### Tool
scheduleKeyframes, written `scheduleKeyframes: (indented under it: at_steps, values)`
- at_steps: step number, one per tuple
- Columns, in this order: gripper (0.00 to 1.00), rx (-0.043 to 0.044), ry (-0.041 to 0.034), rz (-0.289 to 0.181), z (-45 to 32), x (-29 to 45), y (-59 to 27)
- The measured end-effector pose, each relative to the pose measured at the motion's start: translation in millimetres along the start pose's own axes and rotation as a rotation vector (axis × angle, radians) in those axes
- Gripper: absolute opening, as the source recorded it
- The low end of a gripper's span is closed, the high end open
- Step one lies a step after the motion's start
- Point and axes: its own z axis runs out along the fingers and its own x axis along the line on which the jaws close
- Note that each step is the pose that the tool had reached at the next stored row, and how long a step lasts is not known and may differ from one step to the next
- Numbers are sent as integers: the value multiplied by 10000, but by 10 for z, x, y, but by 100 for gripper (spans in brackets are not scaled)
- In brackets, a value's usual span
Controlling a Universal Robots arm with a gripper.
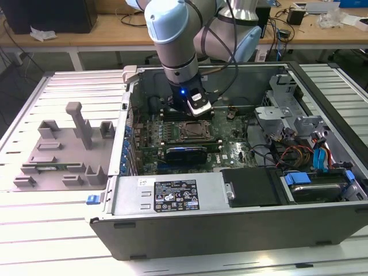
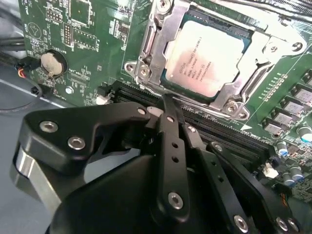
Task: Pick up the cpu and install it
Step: 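Install the first cpu locking lever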
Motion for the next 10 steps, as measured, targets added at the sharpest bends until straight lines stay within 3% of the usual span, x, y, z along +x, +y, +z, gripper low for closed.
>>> scheduleKeyframes:
  at_steps: [4,6,8,10]
  values:
    - [11,4,2,-1,-73,-14,18]
    - [11,60,-1,-15,-96,-20,23]
    - [11,241,5,-47,-120,-24,27]
    - [11,534,24,-101,-135,-27,28]
